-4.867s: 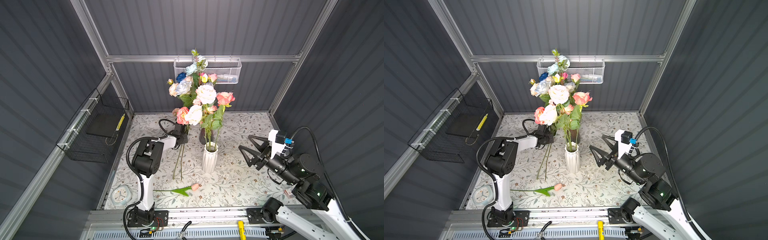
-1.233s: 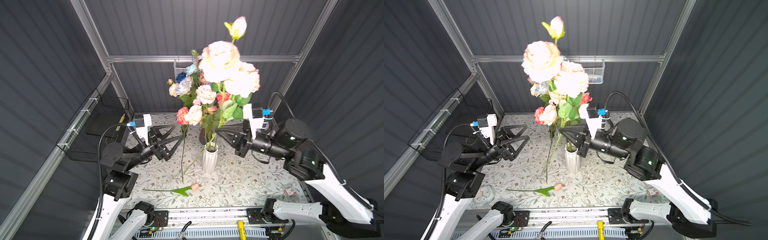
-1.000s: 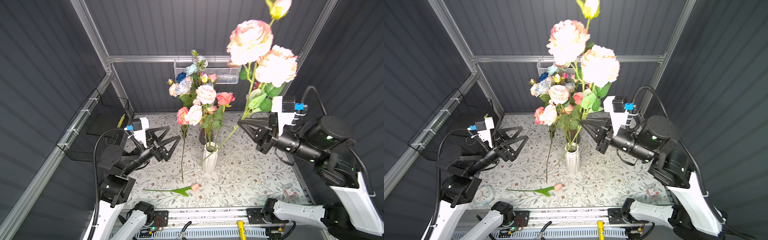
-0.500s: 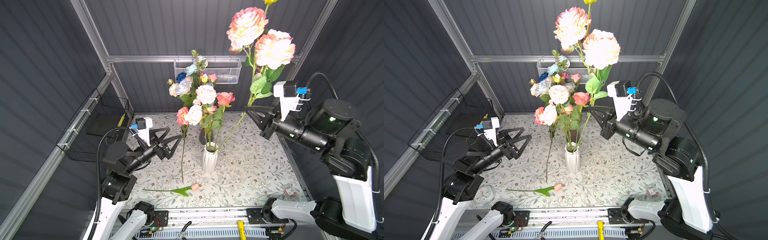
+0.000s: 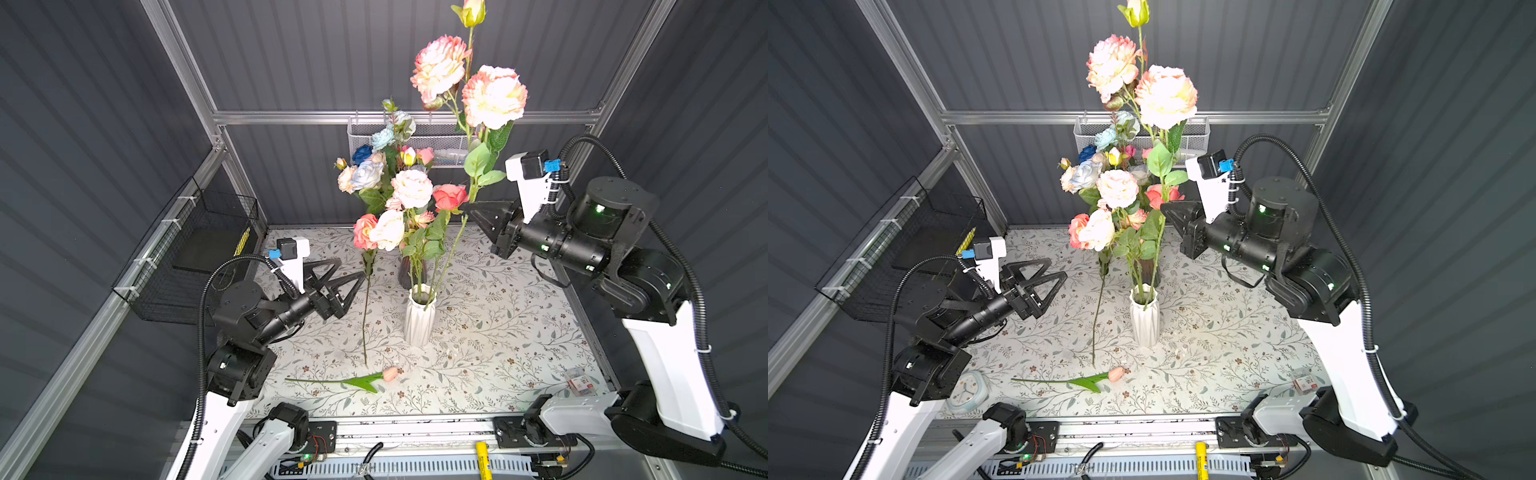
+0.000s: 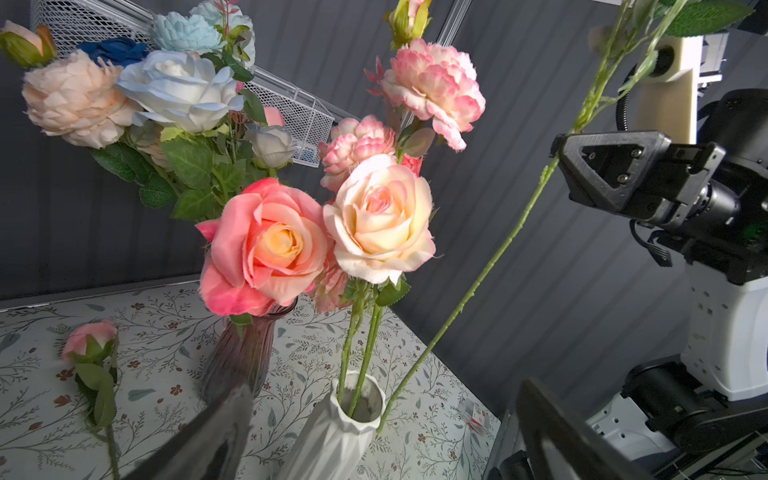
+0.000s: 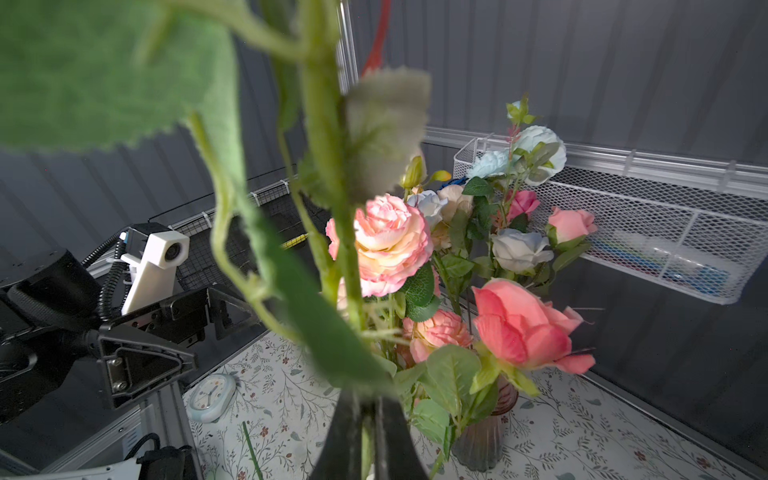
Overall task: Arrange the flowers into the vase
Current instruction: 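Lower the carnation spray stem into the white vase with the right gripper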
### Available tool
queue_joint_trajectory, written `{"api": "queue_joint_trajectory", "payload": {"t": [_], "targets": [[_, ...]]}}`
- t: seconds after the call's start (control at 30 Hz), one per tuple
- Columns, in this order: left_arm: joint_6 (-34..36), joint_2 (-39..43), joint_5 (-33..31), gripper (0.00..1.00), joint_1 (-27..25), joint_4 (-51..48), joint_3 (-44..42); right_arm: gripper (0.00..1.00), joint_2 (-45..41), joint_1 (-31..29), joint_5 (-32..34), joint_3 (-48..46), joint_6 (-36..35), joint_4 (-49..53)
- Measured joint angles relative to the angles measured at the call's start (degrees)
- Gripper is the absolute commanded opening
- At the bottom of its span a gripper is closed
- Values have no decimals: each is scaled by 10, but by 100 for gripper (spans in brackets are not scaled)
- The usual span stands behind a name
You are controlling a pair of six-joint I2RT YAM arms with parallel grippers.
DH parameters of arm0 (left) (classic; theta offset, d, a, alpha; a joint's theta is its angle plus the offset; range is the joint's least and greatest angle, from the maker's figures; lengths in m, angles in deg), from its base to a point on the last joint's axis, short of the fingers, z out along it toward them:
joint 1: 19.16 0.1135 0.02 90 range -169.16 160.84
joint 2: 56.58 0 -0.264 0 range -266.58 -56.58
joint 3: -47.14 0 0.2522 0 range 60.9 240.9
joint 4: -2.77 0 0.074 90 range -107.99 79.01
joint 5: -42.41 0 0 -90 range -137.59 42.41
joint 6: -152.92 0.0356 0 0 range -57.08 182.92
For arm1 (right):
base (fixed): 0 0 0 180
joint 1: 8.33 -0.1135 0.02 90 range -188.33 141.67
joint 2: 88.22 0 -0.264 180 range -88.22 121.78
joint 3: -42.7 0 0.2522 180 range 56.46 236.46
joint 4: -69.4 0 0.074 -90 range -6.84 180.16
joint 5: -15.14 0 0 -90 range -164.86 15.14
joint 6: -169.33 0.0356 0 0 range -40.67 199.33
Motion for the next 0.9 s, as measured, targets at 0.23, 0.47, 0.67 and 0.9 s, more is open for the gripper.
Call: {"api": "queue_joint_trajectory", "payload": {"t": [0.23,0.47,0.67,0.9], "targets": [[4,-1,0,100,0,0,0,0,0,0,-11,62,1,23],[4,-3,-2,100,0,0,0,0,14,5,-4,50,-8,26],[6,-3,-6,100,0,-2,-1,0,-1,8,1,-94,-10,-28],[9,-3,-36,100,0,-18,-17,17,-37,8,-10,-296,27,-118]]}}
